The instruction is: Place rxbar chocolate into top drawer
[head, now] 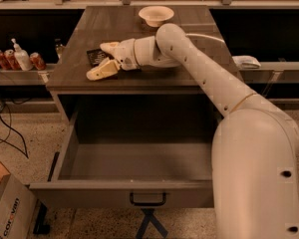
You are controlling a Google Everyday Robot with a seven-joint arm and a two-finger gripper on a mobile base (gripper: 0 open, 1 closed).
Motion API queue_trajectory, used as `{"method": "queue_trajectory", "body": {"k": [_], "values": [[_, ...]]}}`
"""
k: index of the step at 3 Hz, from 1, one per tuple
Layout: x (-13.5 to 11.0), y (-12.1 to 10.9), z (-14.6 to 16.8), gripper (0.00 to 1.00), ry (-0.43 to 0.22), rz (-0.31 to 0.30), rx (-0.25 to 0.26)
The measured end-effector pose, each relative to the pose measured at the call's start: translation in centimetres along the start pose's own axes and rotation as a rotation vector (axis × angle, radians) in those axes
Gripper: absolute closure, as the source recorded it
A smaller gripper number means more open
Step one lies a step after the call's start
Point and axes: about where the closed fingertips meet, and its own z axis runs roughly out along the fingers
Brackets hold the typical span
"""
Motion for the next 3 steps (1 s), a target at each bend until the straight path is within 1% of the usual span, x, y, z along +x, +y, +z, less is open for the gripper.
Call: {"method": "queue_trajectory", "body": {"k": [1,2,3], "values": [[0.23,-0.12,-0.09,0.42,-0.002,0.006,0.008],[0.27,-0.15,-0.15,0.64,-0.003,0.005,0.009],[-0.03,0.03,-0.51,0.89,0.000,-0.005,0.009]]}}
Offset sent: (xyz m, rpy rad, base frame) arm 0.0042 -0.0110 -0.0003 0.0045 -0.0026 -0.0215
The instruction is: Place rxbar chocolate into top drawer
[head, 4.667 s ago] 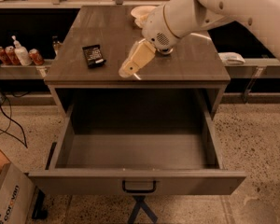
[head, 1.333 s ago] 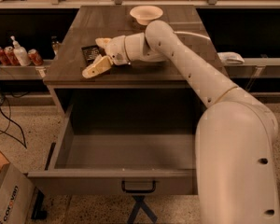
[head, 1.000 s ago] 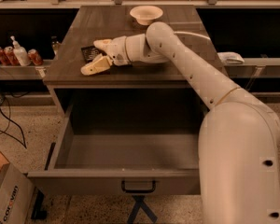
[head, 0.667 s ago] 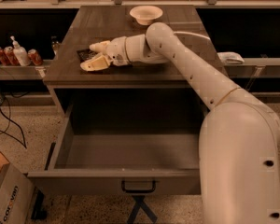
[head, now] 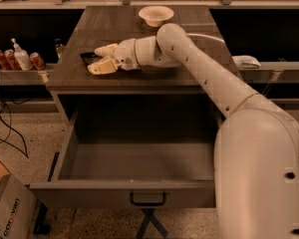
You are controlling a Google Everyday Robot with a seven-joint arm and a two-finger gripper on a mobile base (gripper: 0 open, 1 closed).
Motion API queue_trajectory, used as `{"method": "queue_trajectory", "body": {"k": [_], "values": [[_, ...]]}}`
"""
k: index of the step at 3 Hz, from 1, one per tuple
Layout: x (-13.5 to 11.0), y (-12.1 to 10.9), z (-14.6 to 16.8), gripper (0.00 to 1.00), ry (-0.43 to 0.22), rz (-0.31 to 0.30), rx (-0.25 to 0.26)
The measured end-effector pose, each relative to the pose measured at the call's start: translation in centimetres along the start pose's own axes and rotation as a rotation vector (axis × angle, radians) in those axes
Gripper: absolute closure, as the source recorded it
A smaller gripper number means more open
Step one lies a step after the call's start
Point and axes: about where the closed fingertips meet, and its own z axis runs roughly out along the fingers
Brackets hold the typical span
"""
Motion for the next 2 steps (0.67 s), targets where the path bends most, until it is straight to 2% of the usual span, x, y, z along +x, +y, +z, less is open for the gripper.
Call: {"method": "queue_trajectory", "body": {"k": [1,2], "values": [[-1.9,0.2,-1.6,1.00,0.007,-0.042,0.010],[-4.4,1.1,-4.3,1.00,0.008,-0.095,0.022]]}}
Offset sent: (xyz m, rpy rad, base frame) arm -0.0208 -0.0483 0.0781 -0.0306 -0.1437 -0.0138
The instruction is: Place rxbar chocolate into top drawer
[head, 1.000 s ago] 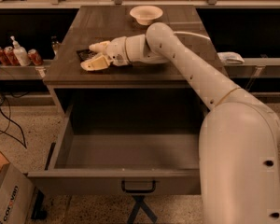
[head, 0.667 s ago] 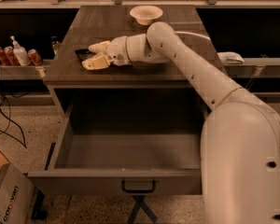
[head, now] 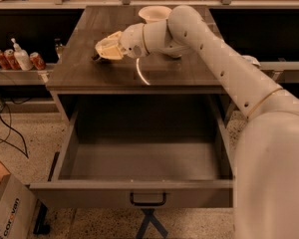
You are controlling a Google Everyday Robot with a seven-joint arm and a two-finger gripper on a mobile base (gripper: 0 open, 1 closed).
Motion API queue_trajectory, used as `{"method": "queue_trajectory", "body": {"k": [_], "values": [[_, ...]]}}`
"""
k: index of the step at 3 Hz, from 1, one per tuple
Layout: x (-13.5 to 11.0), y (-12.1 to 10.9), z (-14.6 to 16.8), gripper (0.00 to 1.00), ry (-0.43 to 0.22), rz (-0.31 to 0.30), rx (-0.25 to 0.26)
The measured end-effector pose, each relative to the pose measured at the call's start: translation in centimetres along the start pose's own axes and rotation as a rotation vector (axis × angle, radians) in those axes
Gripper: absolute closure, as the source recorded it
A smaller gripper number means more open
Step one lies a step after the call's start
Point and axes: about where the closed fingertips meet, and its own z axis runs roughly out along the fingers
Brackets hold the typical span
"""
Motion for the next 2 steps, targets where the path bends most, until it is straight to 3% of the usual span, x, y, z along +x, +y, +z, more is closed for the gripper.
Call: {"method": "queue_trajectory", "body": {"k": [2], "values": [[-1.9,3.6,-3.5,1.00,-0.028,-0.013,-0.027]]}}
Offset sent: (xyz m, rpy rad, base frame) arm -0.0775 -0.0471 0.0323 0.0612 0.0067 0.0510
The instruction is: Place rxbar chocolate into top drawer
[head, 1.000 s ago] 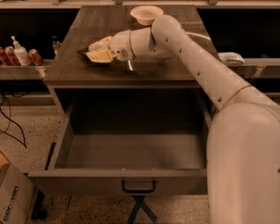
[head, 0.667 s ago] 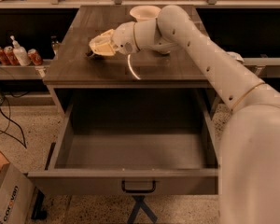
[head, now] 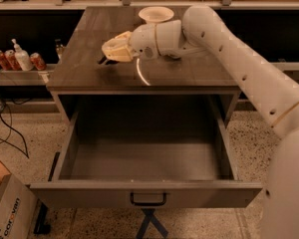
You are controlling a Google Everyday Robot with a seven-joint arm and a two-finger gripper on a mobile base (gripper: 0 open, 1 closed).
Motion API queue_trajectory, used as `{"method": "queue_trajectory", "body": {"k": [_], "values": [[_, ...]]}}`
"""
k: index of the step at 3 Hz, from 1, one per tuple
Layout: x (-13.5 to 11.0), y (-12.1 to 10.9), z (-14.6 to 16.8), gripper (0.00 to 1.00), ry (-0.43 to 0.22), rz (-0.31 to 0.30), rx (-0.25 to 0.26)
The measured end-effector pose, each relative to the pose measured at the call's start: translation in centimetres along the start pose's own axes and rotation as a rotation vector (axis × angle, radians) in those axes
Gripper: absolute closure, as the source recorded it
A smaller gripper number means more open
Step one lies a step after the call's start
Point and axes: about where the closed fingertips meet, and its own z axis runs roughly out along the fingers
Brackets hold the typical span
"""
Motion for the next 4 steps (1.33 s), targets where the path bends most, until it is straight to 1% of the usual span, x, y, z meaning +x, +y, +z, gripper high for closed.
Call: {"method": "queue_trajectory", "body": {"k": [1,2,3,4], "values": [[-0.9,3.1,-1.3,1.00,-0.081,0.031,-0.062],[-1.9,6.8,-2.9,1.00,-0.151,0.083,-0.114],[-2.5,10.4,-4.9,1.00,-0.169,0.152,-0.116],[-2.0,13.9,-6.2,1.00,-0.148,0.250,-0.113]]}}
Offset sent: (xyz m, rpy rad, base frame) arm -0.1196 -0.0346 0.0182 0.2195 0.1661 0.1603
